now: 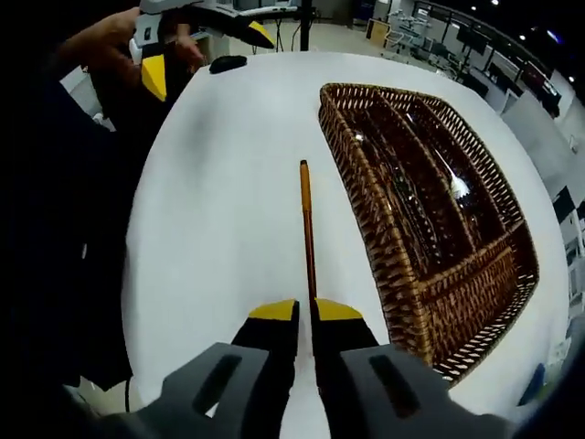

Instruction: Arrange the knives, forks, and spoons in their matching storage slots by inserting each utensil handle-first until every utensil is classified and aligned in the correct compartment

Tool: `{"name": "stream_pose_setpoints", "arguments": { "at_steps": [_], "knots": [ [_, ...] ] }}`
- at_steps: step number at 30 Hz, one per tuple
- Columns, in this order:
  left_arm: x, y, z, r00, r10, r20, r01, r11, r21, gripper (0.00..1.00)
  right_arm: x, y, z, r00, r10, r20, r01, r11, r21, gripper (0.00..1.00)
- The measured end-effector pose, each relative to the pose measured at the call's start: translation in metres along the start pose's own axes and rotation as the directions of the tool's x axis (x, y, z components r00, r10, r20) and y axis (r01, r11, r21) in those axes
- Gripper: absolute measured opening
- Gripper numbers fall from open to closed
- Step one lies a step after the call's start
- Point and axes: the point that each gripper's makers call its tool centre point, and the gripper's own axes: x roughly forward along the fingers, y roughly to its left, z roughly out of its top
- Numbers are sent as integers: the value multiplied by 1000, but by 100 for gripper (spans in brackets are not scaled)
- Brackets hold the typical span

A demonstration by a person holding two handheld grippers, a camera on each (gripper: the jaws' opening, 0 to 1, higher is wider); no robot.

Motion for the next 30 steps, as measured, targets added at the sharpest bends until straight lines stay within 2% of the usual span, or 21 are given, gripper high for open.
{"name": "stream_pose_setpoints", "arguments": {
  "at_steps": [6, 14, 15, 20, 22, 26, 30],
  "knots": [
    [-1, 0, -1, 1000, 11, -1, -11, 1000, 0, 100, 10, -4, -12, 998, 20, -60, -23, 999, -42, 7],
    [-2, -2, -5, 1000, 15, -12, -15, 1000, 0, 100, 18, -8, -24, 992, 42, -121, -47, 998, -38, 5],
    [-2, -2, -6, 1000, 15, -15, -15, 1000, 0, 100, 18, -10, -22, 992, 48, -115, -50, 999, -10, 4],
    [-2, -4, -7, 1000, 12, -22, -12, 1000, 7, 100, 18, -11, -22, 992, 46, -117, -49, 999, -20, 2],
    [-2, -4, -7, 1000, 12, -27, -12, 1000, 12, 100, 18, -11, -22, 992, 52, -119, -52, 999, 5, 2],
    [-2, -7, -8, 1000, 11, -28, -10, 1000, 14, 100, 18, -9, -22, 988, 40, -149, -45, 999, -32, 2],
    [-2, -7, -9, 999, 13, -30, -12, 1000, 21, 100, 18, -11, -22, 987, 29, -158, -24, 999, 32, 0]
  ]
}}
